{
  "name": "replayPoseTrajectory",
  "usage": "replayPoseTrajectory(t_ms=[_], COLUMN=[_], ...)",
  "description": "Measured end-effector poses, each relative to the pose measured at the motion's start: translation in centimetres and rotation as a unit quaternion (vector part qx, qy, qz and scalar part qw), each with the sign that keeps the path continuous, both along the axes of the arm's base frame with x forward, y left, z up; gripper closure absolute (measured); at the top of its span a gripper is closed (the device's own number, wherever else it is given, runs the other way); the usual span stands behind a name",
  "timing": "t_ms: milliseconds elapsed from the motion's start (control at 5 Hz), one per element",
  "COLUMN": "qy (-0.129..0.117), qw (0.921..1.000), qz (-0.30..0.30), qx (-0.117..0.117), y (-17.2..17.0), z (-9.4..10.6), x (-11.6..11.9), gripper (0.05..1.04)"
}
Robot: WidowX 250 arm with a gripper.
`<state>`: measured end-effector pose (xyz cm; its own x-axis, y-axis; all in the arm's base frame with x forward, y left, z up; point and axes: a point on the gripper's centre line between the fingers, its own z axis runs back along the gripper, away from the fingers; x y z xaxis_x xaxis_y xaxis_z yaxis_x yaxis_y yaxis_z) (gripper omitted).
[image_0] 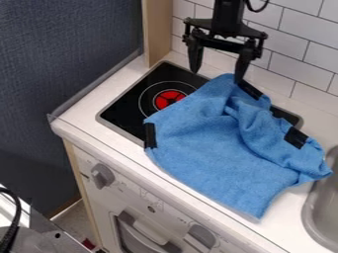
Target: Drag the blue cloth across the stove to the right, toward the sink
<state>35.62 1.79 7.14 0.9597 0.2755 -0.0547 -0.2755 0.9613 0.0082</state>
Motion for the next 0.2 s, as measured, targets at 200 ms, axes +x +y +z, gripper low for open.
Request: replayPoseTrajectory(t_ms=[200], qy=[-0.01], qw=[0.9999], qz=[-0.002], qx=[-0.012], y=[2.03], z=[-0.85], x=[0.72], gripper=[0.083])
